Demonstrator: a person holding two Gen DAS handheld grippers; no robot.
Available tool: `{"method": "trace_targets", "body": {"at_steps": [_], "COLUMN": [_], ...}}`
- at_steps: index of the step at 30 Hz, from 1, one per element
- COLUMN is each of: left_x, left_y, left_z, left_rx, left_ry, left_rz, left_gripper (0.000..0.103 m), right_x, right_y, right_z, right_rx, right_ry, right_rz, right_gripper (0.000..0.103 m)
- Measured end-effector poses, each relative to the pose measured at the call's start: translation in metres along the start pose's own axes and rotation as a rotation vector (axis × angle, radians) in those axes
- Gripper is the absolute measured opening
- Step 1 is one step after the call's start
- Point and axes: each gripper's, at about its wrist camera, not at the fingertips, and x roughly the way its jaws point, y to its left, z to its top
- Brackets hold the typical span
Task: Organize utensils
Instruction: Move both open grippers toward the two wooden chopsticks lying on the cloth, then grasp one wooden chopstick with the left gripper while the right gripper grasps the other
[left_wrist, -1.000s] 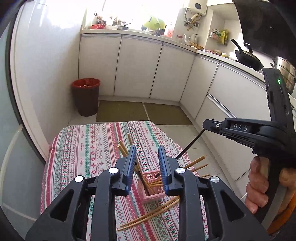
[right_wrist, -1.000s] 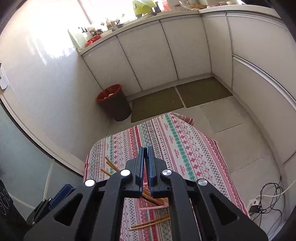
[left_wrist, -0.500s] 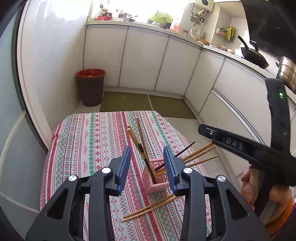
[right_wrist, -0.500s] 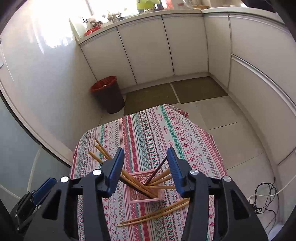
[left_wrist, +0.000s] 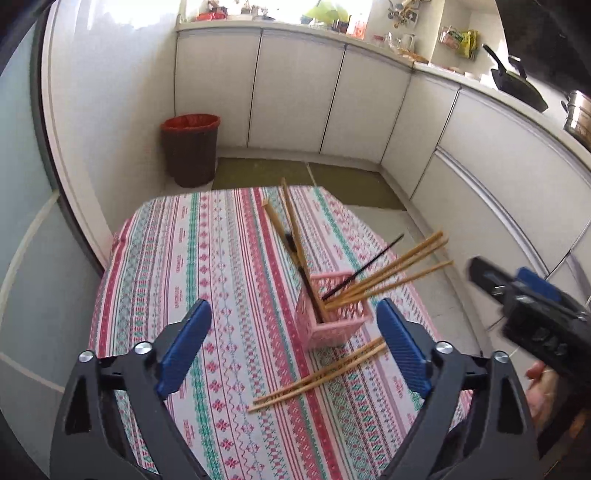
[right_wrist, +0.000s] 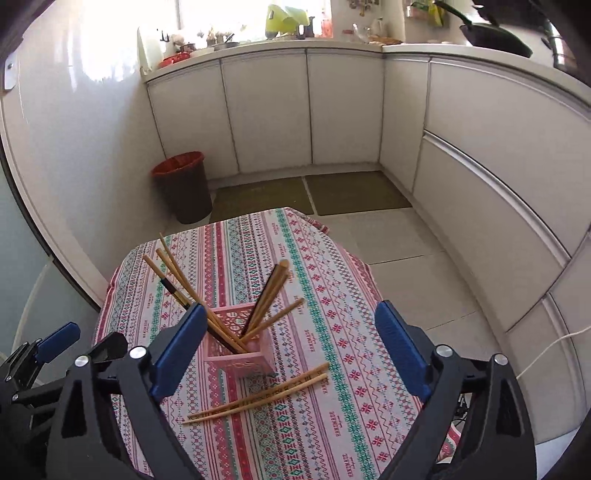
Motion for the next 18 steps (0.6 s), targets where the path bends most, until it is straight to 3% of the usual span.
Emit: {"method": "trace_targets", "body": {"at_steps": [2,4,9,12,18], "left_x": [0.012,0.029,0.08,0.108,0.141], "left_y": [0.0,-0.002,-0.011,-0.011,-0.023], "left_z": [-0.014,-0.032,-0.072,-0.081,-0.086], "left_rx": [0.013,0.027,0.072,0.081,0.135], "left_ry": [0.053,0.116,0.212,0.251,0.266], "left_rz": [0.004,0.01,0.033,0.024,-0.01], "left_gripper": [0.091,0.091,0.089,0.078,0.058], "right_x": [-0.003,0.005,0.049,0.065,0.085], "right_y": [-0.023,-0.049,-0.103,-0.12,-0.127], "right_z": [-0.018,-0.037,-0.085,-0.108,-0.124], "right_rx": [0.041,0.099,0.283,0.36,0.386], "right_ry": [-0.018,0.018,0.273,0.365,0.408], "right_rz": [-0.058,-0.097,-0.112,-0.094,-0.109], "right_gripper": [0.096,0.096,0.096,0.096,0.096]}}
